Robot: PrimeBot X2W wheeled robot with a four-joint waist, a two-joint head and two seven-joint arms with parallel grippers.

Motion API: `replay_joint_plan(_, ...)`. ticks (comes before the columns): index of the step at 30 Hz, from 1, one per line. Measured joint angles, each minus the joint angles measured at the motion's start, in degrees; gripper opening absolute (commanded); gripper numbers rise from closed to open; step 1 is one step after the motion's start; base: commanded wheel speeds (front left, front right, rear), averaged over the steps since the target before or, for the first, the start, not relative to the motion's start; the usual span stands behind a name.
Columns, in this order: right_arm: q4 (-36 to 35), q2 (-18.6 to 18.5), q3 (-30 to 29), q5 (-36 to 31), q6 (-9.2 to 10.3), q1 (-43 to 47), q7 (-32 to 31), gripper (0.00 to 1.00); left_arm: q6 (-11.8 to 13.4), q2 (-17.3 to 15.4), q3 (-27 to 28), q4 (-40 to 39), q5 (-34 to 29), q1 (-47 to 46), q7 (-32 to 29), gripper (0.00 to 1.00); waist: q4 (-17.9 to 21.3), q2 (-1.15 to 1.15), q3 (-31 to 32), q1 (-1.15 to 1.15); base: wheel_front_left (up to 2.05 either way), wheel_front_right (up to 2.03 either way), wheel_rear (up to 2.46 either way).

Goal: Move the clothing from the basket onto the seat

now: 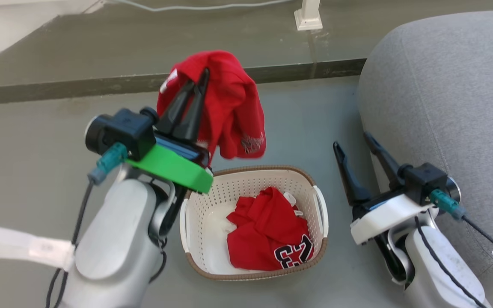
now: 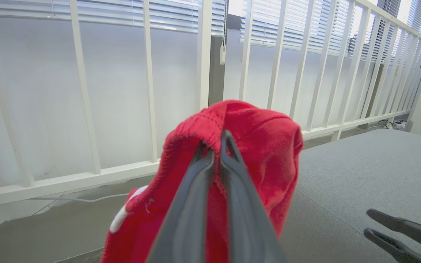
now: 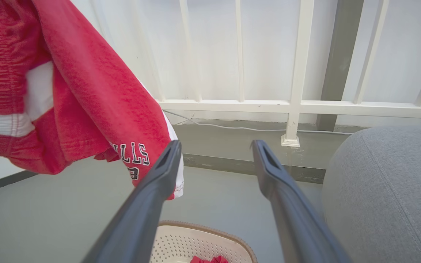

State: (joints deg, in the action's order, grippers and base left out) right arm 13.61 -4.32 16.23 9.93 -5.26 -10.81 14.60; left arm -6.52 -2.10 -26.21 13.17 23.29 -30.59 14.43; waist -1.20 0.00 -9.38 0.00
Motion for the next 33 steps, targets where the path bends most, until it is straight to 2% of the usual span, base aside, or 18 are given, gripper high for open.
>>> replay_joint_plan(12,-0.05,0.51,1.27,0.37,-0.27,2.14,0.00,1.00,-0.01,-0.09,-2.13,-7.98,-0.38,8.22,0.01,0.00,1.27,0.00,2.36,0.00,0.00,0.00,0.00)
replay_joint_plan(33,-0.94,0.71,1.63,0.83,-0.29,4.53,0.00,1.00,0.97,-2.10,-3.24,-14.29,-0.47,15.86,0.01,0.00,1.17,0.00,5.21,0.00,0.00,0.00,0.00)
